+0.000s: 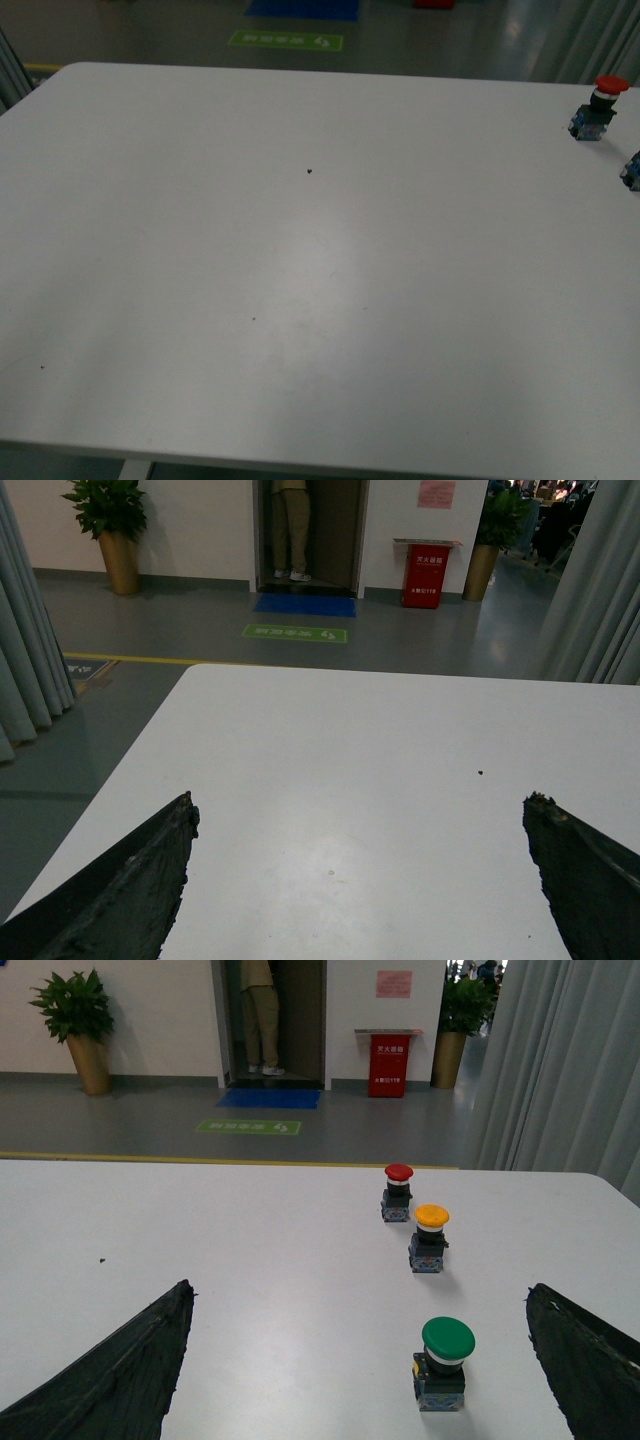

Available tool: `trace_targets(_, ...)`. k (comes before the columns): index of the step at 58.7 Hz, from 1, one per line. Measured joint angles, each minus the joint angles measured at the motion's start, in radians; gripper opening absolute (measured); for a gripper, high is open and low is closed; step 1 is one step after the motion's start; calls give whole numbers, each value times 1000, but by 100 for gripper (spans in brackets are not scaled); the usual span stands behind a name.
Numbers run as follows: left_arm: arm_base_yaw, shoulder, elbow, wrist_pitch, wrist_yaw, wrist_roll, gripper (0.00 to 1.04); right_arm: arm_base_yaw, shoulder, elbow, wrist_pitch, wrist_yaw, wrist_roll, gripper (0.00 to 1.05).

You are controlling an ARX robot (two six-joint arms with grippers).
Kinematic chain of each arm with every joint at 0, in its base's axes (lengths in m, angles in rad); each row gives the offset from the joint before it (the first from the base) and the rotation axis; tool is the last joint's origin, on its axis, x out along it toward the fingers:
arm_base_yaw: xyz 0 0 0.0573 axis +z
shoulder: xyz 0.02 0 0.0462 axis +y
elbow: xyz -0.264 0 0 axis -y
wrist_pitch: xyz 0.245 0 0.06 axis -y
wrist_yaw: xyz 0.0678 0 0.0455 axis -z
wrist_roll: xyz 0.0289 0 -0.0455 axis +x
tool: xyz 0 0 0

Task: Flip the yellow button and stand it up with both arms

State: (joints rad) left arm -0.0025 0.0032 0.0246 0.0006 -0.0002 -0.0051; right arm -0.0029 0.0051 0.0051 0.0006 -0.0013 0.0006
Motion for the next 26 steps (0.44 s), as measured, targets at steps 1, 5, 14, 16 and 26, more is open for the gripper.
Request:
trace_targets(1, 0, 0, 0, 0, 0, 0, 98, 0, 0, 0, 0, 0, 0, 97)
trace_targets(5, 0, 0, 0, 0, 0, 0, 98, 0, 0, 0, 0, 0, 0, 97)
trace_targets(14, 0, 0, 0, 0, 0, 0, 98, 0, 0, 0, 0, 0, 0, 97)
trace_targets(16, 0, 0, 0, 0, 0, 0, 98, 0, 0, 0, 0, 0, 0, 97)
trace_targets(26, 0, 0, 0, 0, 0, 0, 98, 0, 0, 0, 0, 0, 0, 97)
